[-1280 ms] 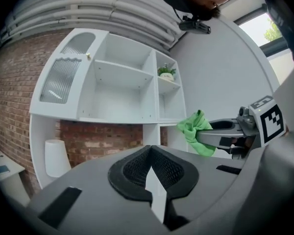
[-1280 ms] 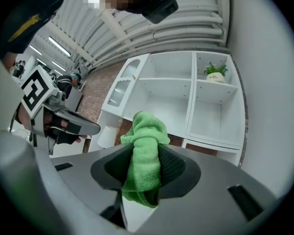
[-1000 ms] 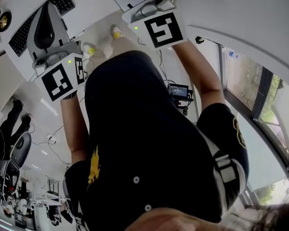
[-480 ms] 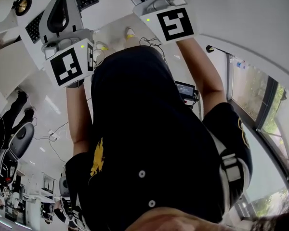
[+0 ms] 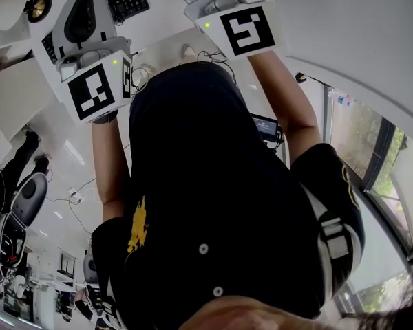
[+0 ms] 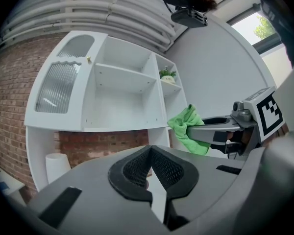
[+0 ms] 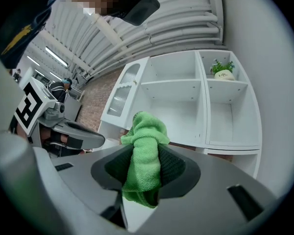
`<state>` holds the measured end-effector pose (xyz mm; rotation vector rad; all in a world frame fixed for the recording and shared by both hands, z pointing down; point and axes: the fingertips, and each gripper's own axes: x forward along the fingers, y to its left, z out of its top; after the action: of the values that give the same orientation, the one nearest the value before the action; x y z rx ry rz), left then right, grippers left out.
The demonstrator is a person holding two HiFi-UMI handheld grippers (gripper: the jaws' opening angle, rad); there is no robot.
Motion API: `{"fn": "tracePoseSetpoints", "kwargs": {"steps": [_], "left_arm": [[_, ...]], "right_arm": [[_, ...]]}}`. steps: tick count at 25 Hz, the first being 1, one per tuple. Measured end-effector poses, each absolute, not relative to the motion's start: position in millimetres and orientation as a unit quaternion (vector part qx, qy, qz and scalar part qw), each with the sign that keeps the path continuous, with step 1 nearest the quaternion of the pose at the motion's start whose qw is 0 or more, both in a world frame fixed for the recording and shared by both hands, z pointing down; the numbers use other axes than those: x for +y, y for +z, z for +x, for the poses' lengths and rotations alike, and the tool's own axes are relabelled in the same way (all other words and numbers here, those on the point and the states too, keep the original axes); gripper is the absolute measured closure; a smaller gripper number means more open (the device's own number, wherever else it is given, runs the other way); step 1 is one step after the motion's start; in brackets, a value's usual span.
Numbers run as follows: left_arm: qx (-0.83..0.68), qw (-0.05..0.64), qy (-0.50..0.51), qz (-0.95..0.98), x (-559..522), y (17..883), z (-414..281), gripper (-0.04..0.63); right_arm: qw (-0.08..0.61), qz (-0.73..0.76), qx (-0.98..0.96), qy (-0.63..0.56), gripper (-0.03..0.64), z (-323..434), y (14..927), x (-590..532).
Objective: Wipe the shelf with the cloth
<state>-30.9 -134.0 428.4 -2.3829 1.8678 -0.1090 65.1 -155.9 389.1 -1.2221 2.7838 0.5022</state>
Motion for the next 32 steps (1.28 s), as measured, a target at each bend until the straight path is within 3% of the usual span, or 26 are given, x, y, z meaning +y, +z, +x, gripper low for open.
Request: {"fn": "tracePoseSetpoints", "kwargs": {"steps": [32], "left_arm": [[0.612,0.047,-0.043,-0.788,-159.9,440.9,-44.4,0.577]], "right_arm": [[0.016,-0.382,0.91,0.16,0.482,41.9,400.9,-181.3]]}}
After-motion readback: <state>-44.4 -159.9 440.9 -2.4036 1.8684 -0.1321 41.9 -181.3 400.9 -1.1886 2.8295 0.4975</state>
